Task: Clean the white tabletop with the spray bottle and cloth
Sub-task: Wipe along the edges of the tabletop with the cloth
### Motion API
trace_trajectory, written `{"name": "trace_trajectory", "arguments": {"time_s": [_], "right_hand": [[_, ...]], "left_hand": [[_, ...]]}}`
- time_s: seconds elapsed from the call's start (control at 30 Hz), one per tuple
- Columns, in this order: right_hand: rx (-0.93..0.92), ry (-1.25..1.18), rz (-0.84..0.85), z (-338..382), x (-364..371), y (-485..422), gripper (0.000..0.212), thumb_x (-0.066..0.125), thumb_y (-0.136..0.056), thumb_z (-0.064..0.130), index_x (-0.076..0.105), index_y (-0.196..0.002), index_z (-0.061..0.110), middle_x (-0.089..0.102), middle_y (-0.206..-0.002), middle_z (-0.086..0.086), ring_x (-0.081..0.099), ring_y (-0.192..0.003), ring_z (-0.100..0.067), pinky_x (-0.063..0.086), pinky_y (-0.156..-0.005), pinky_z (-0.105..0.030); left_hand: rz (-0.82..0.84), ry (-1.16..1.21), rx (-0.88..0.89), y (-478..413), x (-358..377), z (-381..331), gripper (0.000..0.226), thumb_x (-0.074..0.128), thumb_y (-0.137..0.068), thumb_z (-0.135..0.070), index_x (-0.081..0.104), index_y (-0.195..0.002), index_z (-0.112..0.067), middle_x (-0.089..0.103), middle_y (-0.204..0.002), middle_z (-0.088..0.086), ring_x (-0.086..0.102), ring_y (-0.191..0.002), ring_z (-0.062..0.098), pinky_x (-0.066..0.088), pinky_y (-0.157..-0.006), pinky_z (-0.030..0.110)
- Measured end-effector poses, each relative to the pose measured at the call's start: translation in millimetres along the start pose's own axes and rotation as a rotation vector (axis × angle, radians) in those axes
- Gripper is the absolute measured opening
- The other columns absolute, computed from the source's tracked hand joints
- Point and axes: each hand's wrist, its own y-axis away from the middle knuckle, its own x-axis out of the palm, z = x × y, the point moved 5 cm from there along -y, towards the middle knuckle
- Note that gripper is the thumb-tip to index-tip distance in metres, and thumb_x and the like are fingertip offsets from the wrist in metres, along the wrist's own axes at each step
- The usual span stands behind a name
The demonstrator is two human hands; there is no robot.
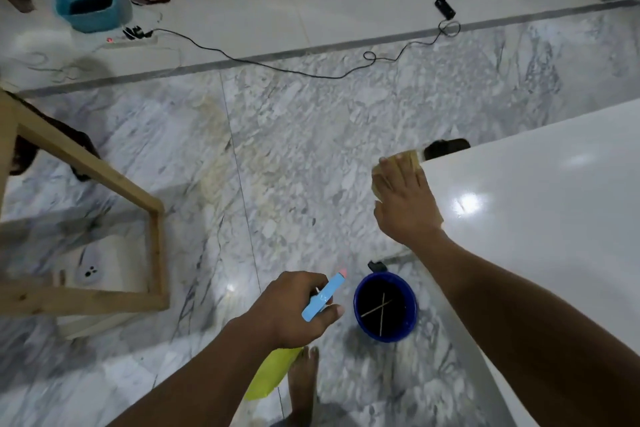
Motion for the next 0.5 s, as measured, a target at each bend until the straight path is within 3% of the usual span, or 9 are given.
{"name": "trace_trajectory", "arguments": {"time_s": [0.17, 0.27, 0.43, 0.5], "right_hand": [[-0.007, 0.087, 0.046, -3.6, 8.2, 9.0, 0.072, 0.049, -0.084, 0.011, 0.031, -0.153, 0.004, 0.014, -0.165, -0.014, 0.002, -0.153, -0.037, 0.008, -0.123, -0.054], [-0.008, 0.081, 0.069, -4.5, 9.3, 31.8, 0.075, 0.044, -0.087, 0.01, 0.017, -0.157, 0.007, -0.004, -0.167, -0.011, -0.011, -0.152, -0.034, -0.002, -0.122, -0.051], [0.017, 0.029, 0.124, 0.1, 6.4, 91.8, 0.09, 0.06, -0.086, 0.021, 0.008, -0.158, 0.007, -0.012, -0.165, -0.012, -0.015, -0.151, -0.035, 0.0, -0.123, -0.054], [0.006, 0.021, 0.14, 0.7, 6.1, 117.6, 0.089, 0.057, -0.088, 0.023, 0.005, -0.158, 0.007, -0.015, -0.165, -0.012, -0.018, -0.15, -0.034, -0.001, -0.123, -0.054]], "left_hand": [[0.016, 0.044, -0.014, 2.1, 5.4, -5.5, 0.033, 0.074, -0.088, -0.051, 0.067, -0.083, -0.019, 0.073, -0.081, 0.004, 0.068, -0.075, 0.022, 0.056, -0.073, 0.037], [0.009, 0.062, -0.012, 7.3, 9.0, -17.1, 0.032, 0.075, -0.089, -0.049, 0.067, -0.083, -0.018, 0.073, -0.081, 0.005, 0.069, -0.077, 0.023, 0.057, -0.077, 0.041], [-0.002, 0.01, -0.011, 20.5, 23.6, -33.5, 0.031, 0.075, -0.088, -0.05, 0.068, -0.085, -0.02, 0.073, -0.082, 0.003, 0.069, -0.077, 0.024, 0.058, -0.077, 0.044], [-0.002, 0.001, -0.008, 31.6, 36.8, -44.0, 0.032, 0.074, -0.087, -0.052, 0.067, -0.084, -0.021, 0.073, -0.081, 0.002, 0.069, -0.077, 0.024, 0.058, -0.077, 0.044]]}}
